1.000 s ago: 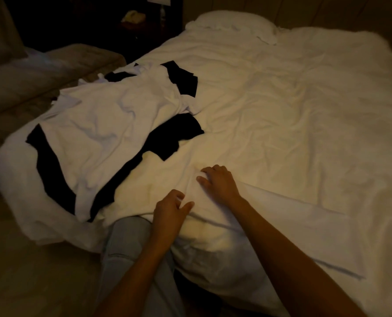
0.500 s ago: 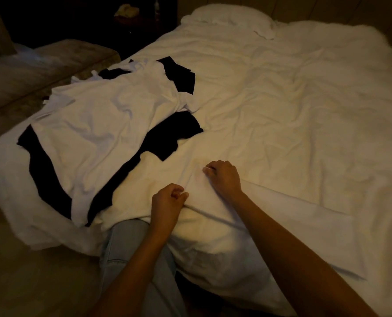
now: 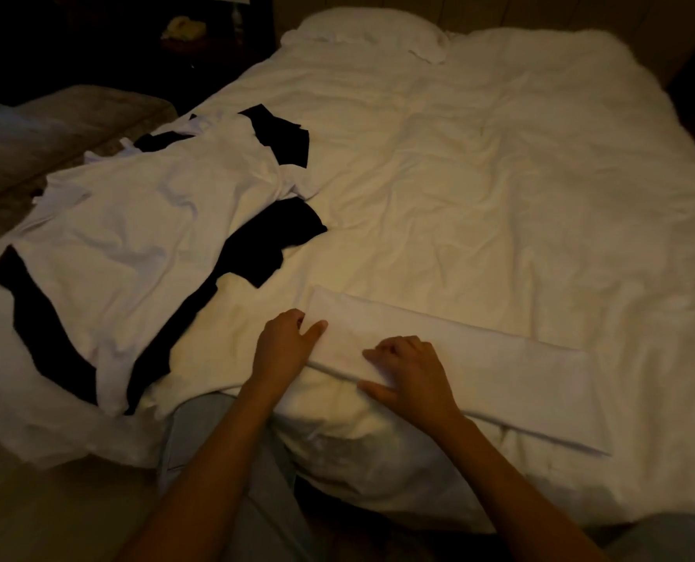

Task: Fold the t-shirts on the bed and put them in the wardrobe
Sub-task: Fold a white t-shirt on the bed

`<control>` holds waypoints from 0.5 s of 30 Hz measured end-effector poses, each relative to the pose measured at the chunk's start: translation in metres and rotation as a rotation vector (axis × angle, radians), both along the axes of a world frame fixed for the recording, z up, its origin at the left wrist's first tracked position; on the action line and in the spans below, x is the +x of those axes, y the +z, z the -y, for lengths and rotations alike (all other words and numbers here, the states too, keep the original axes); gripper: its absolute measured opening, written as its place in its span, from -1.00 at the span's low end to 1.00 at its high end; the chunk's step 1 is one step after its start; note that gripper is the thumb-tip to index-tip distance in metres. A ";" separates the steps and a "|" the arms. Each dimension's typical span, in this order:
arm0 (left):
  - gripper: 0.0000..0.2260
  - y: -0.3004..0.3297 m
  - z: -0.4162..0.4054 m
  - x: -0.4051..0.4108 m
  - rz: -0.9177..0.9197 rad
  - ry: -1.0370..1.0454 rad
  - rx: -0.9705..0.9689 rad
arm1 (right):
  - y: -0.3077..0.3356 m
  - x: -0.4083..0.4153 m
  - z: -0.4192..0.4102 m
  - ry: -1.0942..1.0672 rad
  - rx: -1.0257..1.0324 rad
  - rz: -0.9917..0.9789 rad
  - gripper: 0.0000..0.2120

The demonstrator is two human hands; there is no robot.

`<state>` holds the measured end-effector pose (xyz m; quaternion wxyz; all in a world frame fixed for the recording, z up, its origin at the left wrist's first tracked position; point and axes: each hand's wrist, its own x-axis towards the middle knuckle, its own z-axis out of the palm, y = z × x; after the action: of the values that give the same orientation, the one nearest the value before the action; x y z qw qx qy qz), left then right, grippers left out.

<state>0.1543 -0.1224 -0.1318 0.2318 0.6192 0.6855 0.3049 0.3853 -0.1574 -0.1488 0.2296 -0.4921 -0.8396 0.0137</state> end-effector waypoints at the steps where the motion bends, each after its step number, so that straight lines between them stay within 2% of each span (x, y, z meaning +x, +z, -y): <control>1: -0.58 0.000 -0.004 0.000 0.003 -0.001 -0.022 | -0.003 0.003 0.001 0.008 0.030 0.019 -0.55; 4: -0.55 0.005 -0.015 0.000 0.025 0.012 -0.035 | -0.009 0.007 -0.001 0.037 0.151 0.030 -0.63; 7: -0.69 0.012 -0.023 -0.001 0.095 0.045 0.051 | -0.005 0.005 -0.010 -0.003 0.251 0.026 -0.66; 10: -0.80 0.010 -0.023 -0.002 0.177 0.079 0.106 | -0.002 0.003 -0.014 -0.030 0.270 0.037 -0.66; 12: -0.84 0.005 -0.018 -0.003 0.182 0.089 0.067 | -0.007 0.006 -0.011 -0.009 0.263 0.082 -0.65; 15: -0.77 -0.002 -0.013 -0.005 0.138 0.084 0.005 | -0.014 0.025 0.000 -0.022 0.250 0.111 -0.64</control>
<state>0.1489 -0.1098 -0.1342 0.2640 0.5678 0.6927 0.3580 0.4106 -0.1569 -0.1626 0.2427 -0.4687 -0.8407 -0.1208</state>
